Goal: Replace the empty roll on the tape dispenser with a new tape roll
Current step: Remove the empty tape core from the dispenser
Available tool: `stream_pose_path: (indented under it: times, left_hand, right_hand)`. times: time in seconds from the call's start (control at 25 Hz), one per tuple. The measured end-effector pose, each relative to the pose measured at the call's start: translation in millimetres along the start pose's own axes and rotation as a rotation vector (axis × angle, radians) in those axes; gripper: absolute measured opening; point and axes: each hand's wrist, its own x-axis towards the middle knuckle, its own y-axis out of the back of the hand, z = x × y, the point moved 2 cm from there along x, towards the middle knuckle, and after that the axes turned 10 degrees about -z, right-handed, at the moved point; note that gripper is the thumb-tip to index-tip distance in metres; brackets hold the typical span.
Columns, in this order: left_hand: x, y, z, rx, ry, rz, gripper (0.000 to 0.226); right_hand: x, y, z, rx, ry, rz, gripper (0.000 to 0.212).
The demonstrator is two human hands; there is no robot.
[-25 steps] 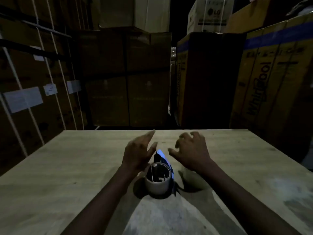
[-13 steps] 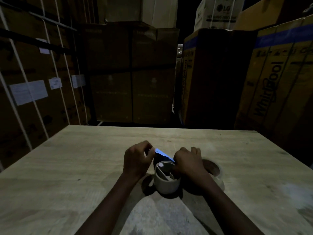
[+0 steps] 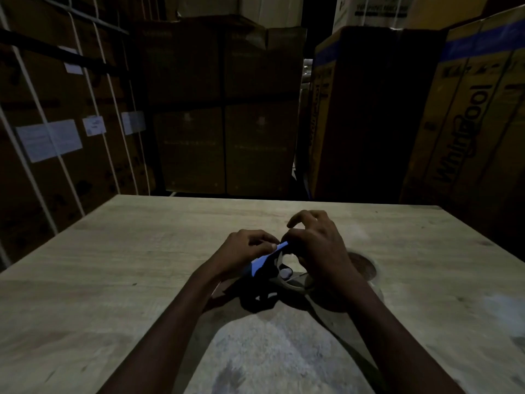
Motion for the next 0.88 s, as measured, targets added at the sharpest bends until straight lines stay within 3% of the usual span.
stream_pose_path:
  times: [0.2,0.4,0.56,0.88]
  left_hand:
    - [-2.7,1.4,-1.1,-0.085,0.060,-0.085,0.028]
    - [-0.5,3.4,-7.7,-0.135,0.037,-0.064,0.008]
    - [1.6,1.8,-13.6,-0.272,0.048,0.022,0.019]
    - [0.3,2.4,-15.4,-0.628,0.114,0.224,0.019]
  right_hand:
    - [0.0,-1.1,-1.2,0.074,0.053,0.027,0.017]
    - [1.9,-1.3,1.6,0.258,0.060,0.049,0.021]
    - [5.0,-1.7,9.9,0.438,-0.078,0.166,0.038]
    - [1.9,-6.1,14.4,0.433,-0.191,0.168,0.041]
